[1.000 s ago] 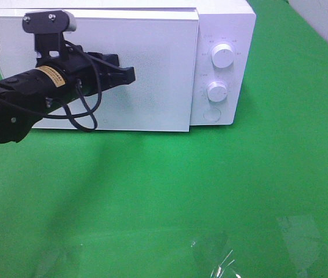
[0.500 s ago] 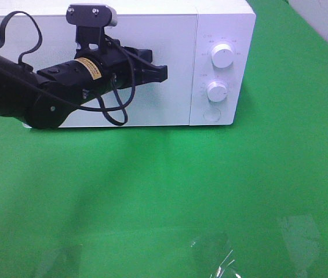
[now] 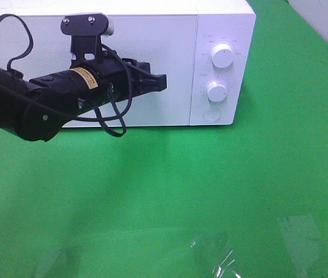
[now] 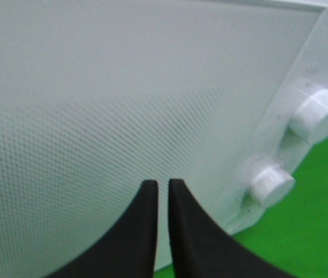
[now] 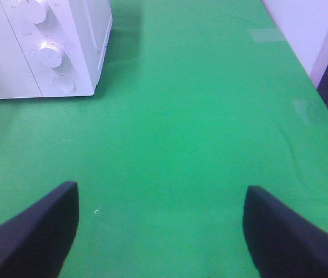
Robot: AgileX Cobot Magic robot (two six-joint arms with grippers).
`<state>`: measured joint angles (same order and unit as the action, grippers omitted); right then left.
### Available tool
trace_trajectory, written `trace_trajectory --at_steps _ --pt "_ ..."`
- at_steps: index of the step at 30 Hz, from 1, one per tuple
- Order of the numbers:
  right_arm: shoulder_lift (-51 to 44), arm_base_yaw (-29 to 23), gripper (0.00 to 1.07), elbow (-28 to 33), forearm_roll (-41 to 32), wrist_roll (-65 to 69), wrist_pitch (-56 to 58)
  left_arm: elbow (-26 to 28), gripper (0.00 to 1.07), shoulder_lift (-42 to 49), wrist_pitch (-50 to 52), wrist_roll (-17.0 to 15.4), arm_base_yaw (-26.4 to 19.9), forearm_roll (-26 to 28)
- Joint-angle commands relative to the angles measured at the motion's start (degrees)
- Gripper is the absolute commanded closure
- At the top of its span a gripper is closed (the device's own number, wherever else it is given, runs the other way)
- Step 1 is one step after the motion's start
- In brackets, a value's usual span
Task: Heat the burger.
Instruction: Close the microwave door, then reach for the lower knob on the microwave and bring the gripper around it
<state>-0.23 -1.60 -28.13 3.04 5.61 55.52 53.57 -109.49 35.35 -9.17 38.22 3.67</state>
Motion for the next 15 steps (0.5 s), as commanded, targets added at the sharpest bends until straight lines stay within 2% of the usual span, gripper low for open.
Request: trace_trajectory --at_steps 1,2,3,4,5,6,7,8,9,10,12,13,15 --pt "-1.43 0.11 0.31 0.11 -0.4 -0.69 -0.57 -2.41 0.73 2.06 -1.89 -0.29 1.32 0.46" --pt "-1.43 0.11 0.31 0.11 -0.4 -0.69 -0.57 -4.58 0.4 3.55 -3.27 -0.23 2.29 0.06" --pt "-1.43 0.11 0.31 0.11 -0.4 -0.69 -0.57 -4.58 0.4 3.55 -3.27 -0.23 2.29 0.06" --pt "-1.43 0.11 0.31 0.11 -0.4 -0.69 -0.57 -5.27 0.27 4.01 -3.84 -0.29 2.52 0.0" --pt "-1.43 0.11 0.31 0.11 -0.4 -0.69 -0.57 -6.53 0.06 5.39 -7.96 -0.34 2.81 -0.46" --pt "-1.43 0.11 0.31 0.11 -0.4 -0.69 -0.57 -6.53 0.06 5.39 -7.96 -0.34 2.81 -0.46" --pt "-1.43 0.11 0.31 0.11 -0.4 -0.69 -0.57 -6.93 0.08 7.45 -15.18 -0.29 2.92 -0.52" --pt "-1.43 0.11 0.31 0.11 -0.4 -0.69 -0.57 -6.93 0.08 7.45 -15.18 -0.29 2.92 -0.52" --pt "-1.43 0.11 0.31 0.11 -0.4 -0.69 -0.57 -6.93 0.08 9.34 -22.12 -0.23 2.92 -0.52" --pt "-1.43 0.11 0.31 0.11 -0.4 -0.69 -0.57 -6.93 0.08 9.34 -22.12 -0.23 2.92 -0.52" --pt "-1.43 0.11 0.31 0.11 -0.4 -0.69 -0.57 -6.93 0.08 12.38 -32.14 0.23 2.52 -0.52" --pt "-1.43 0.11 0.31 0.11 -0.4 -0.69 -0.57 -6.93 0.08 12.38 -32.14 0.23 2.52 -0.52" --pt "-1.43 0.11 0.31 0.11 -0.4 -0.69 -0.57 -6.93 0.09 15.41 -42.28 0.23 1.15 -0.52"
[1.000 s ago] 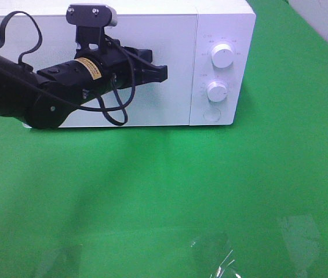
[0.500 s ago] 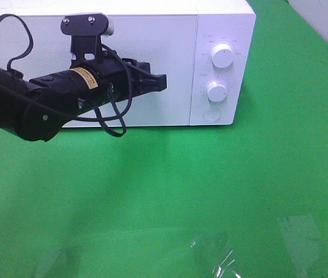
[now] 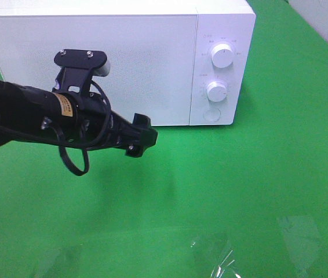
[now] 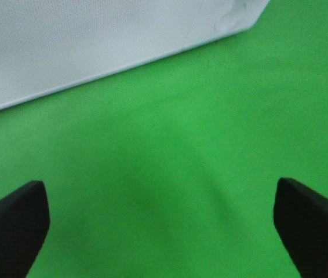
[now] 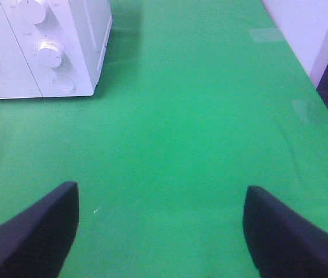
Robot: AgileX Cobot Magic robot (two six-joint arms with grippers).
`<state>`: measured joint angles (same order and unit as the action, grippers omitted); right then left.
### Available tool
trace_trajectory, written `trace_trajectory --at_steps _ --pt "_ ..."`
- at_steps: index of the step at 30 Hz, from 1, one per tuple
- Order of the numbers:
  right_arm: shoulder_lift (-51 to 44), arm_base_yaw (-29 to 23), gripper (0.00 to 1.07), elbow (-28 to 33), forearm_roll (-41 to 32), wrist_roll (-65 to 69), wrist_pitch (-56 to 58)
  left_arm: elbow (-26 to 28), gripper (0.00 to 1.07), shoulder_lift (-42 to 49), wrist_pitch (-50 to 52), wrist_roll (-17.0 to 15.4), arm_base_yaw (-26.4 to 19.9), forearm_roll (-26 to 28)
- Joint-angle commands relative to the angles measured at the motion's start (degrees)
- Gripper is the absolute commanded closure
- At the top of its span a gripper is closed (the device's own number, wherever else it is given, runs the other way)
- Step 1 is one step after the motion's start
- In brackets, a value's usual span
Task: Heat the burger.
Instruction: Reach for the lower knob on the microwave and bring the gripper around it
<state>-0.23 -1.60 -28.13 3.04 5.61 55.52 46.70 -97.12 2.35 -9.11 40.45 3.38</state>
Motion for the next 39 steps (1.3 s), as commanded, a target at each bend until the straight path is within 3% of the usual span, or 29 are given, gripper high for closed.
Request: trace_trajectory --at_steps 1,4,10,16,19,21,24,25,26,28,31,33,39 --pt "-1.43 0.11 0.31 0.11 -0.4 -0.69 -0.57 -0.06 0.09 3.04 -9.28 0.17 -1.09 -0.23" --pt "-1.43 0.11 0.31 0.11 -0.4 -0.69 -0.57 0.17 0.09 6.3 -23.15 0.23 -4.35 -0.86" --pt "-1.43 0.11 0.31 0.11 -0.4 -0.69 -0.57 0.17 0.09 10.6 -33.06 0.74 -8.37 -2.29" --pt "-1.43 0.11 0.31 0.11 -0.4 -0.69 -0.57 0.17 0.09 18.51 -53.4 0.57 -10.77 -3.9" --pt "-1.43 0.11 0.31 0.11 -0.4 -0.69 -0.57 0.17 0.09 19.08 -54.95 0.57 -11.4 -3.9" --pt "-1.43 0.11 0.31 0.11 -0.4 -0.69 -0.57 0.17 0.09 20.91 -61.48 2.12 -17.65 -3.38" --pt "-1.43 0.11 0.31 0.11 -0.4 -0.69 -0.57 0.17 0.09 21.31 -62.45 3.09 -19.42 -3.04" --pt "-1.43 0.11 0.31 0.11 -0.4 -0.69 -0.57 0.17 0.09 22.17 -64.4 6.36 -24.12 -1.03" --pt "-1.43 0.11 0.31 0.11 -0.4 -0.69 -0.57 0.17 0.09 22.17 -64.4 6.36 -24.12 -1.03" --pt "-1.43 0.11 0.31 0.11 -0.4 -0.69 -0.57 0.17 0.1 24.12 -65.95 10.26 -32.43 5.27" --pt "-1.43 0.11 0.31 0.11 -0.4 -0.69 -0.57 0.17 0.1 24.87 -65.95 11.06 -34.26 7.05" --pt "-1.43 0.11 0.31 0.11 -0.4 -0.69 -0.57 -0.57 0.1 28.25 -66.98 13.29 -39.59 10.37" --pt "-1.43 0.11 0.31 0.11 -0.4 -0.69 -0.57 -4.18 0.1 35.29 -67.09 13.24 -41.2 9.91"
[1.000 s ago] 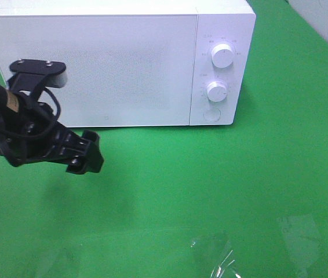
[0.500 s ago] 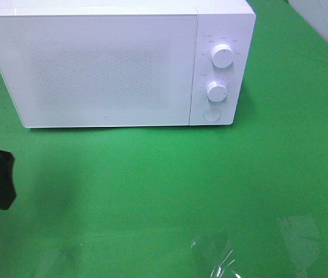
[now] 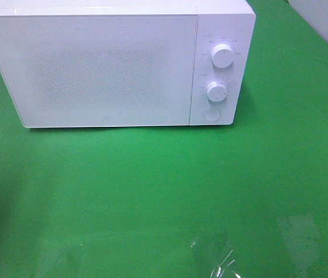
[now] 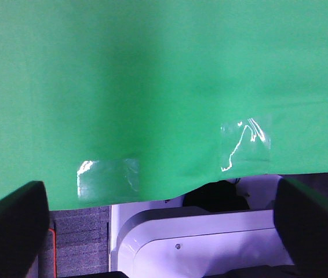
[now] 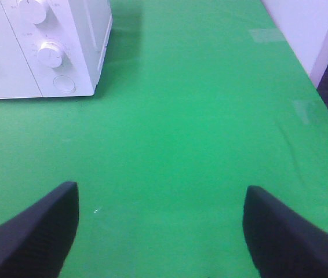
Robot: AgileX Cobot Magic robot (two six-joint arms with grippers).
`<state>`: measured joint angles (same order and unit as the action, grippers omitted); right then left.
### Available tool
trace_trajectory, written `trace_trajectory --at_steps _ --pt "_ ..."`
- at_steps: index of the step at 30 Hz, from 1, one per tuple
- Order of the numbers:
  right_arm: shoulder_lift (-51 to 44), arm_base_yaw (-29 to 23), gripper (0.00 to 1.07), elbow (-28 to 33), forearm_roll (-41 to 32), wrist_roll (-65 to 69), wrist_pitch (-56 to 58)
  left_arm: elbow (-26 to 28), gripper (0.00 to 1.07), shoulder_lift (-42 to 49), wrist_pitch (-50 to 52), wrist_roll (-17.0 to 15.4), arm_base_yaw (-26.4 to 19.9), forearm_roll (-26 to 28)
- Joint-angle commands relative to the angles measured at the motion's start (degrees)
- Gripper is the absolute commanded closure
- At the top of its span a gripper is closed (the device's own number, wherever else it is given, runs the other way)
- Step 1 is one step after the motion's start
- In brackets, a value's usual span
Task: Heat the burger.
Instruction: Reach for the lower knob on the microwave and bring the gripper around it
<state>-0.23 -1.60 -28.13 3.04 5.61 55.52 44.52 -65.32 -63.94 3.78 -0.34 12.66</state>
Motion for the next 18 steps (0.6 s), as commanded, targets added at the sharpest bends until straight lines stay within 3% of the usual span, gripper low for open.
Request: trace_trajectory --at_steps 1,4,6,13,16,18 --pt "-1.43 0.11 0.31 0.11 -0.4 -0.69 -0.57 -3.67 0.1 7.56 -0.8 0.97 -0.4 0.57" --pt "-1.43 0.11 0.31 0.11 -0.4 -0.69 -0.57 -4.58 0.1 9.85 -0.8 1.38 -0.4 0.52" --pt "-1.43 0.11 0.31 0.11 -0.4 -0.69 -0.57 -7.91 0.1 18.62 -0.74 2.46 -0.4 -0.29" --pt "-1.43 0.11 0.31 0.11 -0.4 -0.69 -0.57 -13.69 0.1 36.15 2.46 3.27 -0.4 -2.12" --pt "-1.43 0.11 0.31 0.11 -0.4 -0.69 -0.57 -14.44 0.1 38.22 2.52 3.27 -0.4 -2.06" --pt "-1.43 0.11 0.31 0.11 -0.4 -0.69 -0.57 -14.84 0.1 47.15 2.46 2.86 -0.4 -2.01"
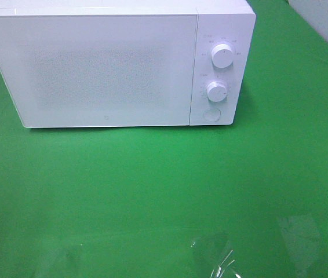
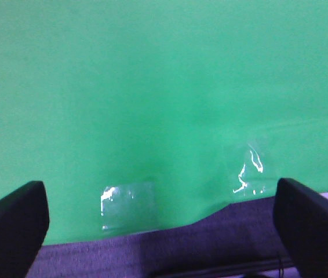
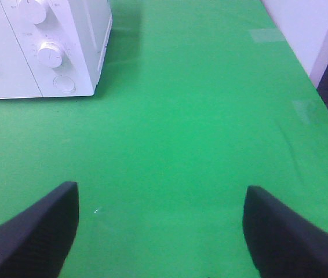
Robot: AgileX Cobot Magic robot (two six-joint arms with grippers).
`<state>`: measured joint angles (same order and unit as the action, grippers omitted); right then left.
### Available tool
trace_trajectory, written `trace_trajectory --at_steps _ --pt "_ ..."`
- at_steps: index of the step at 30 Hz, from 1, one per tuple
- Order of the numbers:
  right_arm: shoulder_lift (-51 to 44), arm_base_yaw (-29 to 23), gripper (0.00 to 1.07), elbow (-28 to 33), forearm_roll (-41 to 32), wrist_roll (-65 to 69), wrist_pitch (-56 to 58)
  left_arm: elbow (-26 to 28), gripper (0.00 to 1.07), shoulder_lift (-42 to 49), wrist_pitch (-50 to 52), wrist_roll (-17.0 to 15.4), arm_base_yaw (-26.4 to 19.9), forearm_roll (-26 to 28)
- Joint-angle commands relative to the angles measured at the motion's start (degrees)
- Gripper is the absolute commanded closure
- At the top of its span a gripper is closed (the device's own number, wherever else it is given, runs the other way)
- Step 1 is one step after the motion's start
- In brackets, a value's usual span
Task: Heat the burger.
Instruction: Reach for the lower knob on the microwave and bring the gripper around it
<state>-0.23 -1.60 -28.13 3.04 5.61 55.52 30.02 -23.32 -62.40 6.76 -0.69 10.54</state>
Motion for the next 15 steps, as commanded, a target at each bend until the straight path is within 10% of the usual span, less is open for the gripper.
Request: trace_trajectory --at_steps 1,15 --pt "-1.43 0.11 0.31 0.11 -0.4 -0.69 -0.57 -0.34 0.1 5.16 0.92 -0.11 -0.06 0.11" --pt "-1.43 0.11 0.31 0.11 -0.4 -0.69 -0.57 -0.34 0.1 19.88 1.26 -0.06 -0.52 2.86"
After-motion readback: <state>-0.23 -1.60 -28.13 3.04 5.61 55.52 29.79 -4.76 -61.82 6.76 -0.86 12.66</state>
